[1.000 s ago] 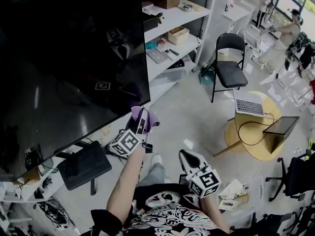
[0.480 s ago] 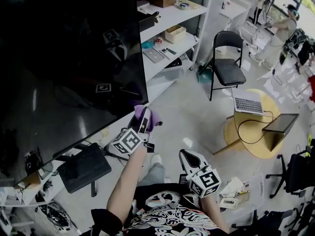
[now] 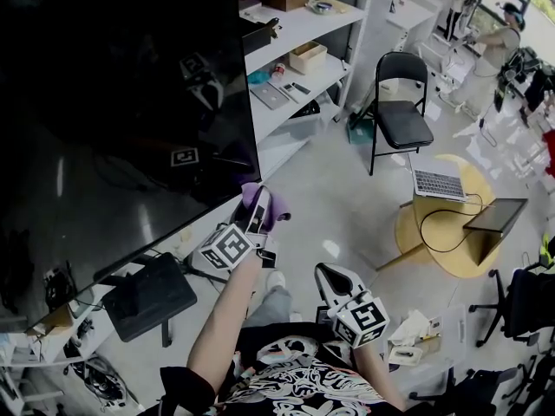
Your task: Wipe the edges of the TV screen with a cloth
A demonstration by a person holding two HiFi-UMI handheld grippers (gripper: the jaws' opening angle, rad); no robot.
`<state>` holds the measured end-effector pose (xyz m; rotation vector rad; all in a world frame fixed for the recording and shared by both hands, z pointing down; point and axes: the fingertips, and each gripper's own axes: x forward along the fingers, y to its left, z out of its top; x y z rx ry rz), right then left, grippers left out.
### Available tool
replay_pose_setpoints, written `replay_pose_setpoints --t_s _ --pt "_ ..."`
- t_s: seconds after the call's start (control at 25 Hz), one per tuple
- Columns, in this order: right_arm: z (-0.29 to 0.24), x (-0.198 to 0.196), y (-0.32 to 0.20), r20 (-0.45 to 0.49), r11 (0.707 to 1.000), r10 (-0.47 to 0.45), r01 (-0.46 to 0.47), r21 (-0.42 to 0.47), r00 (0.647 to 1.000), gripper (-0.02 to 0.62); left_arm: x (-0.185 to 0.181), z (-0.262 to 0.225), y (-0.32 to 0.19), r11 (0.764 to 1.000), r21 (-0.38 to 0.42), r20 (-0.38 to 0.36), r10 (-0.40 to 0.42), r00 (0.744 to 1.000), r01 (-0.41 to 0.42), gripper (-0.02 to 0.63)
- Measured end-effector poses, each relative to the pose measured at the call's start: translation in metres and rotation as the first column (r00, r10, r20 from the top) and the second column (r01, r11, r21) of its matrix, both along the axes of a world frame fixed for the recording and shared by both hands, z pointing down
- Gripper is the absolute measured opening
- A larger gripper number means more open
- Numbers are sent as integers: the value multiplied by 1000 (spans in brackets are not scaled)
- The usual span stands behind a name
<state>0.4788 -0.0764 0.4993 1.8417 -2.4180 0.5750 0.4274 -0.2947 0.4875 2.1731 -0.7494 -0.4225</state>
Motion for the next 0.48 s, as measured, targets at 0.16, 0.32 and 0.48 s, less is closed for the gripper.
replay_pose_setpoints --t_s 0.16,0.32,0.48 --pt "2 5 2 1 1000 13 -13 -7 1000 31 7 0 1 1000 5 4 16 1000 -16 170" --pt "1 8 2 0 1000 23 -23 -5 1000 31 14 -1 0 1000 10 5 27 1000 -27 170" --pt "-4 17 6 7 998 56 -56 -2 998 29 20 -2 -1 999 2 3 36 999 -36 170"
